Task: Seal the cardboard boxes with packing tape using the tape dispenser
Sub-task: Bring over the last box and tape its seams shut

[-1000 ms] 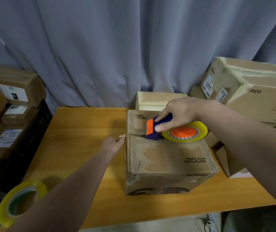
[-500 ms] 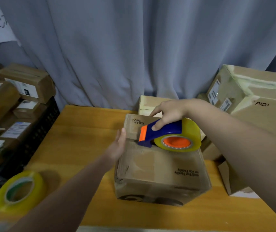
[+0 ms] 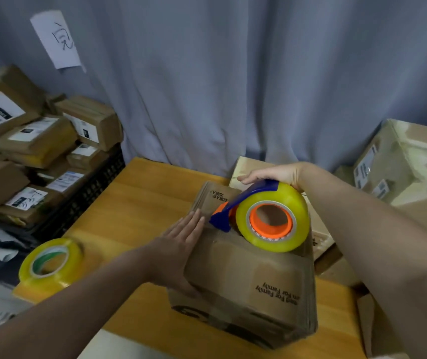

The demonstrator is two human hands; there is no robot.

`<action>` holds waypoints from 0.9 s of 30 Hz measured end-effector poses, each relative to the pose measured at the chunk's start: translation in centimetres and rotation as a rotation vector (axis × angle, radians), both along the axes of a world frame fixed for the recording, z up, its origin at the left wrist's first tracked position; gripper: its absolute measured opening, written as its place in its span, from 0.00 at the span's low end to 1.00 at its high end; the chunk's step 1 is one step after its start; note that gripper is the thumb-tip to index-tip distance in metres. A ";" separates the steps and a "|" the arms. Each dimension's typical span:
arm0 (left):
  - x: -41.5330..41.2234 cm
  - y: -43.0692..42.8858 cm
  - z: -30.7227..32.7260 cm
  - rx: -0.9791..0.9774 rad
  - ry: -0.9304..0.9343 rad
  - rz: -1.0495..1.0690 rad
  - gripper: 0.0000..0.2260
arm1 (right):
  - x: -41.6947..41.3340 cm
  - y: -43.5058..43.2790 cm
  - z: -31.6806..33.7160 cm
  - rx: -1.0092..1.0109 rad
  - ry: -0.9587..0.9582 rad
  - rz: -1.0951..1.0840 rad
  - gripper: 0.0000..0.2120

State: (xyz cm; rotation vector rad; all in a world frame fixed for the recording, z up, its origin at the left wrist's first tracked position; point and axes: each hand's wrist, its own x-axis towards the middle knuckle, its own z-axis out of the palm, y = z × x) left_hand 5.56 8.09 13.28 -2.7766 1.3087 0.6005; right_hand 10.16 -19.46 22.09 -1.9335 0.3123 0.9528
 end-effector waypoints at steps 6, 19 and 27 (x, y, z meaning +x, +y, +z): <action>0.3 -0.1 -0.3 0.018 0.009 0.016 0.64 | 0.4 -1.6 -2.3 0.113 0.005 0.026 0.46; 1.1 -0.3 0.0 0.098 -0.075 0.002 0.58 | -5.6 7.2 4.2 -0.733 -0.496 0.745 0.19; 1.2 -1.2 -1.1 -0.037 -0.164 0.098 0.55 | -7.5 6.7 3.2 -0.922 -0.603 0.711 0.27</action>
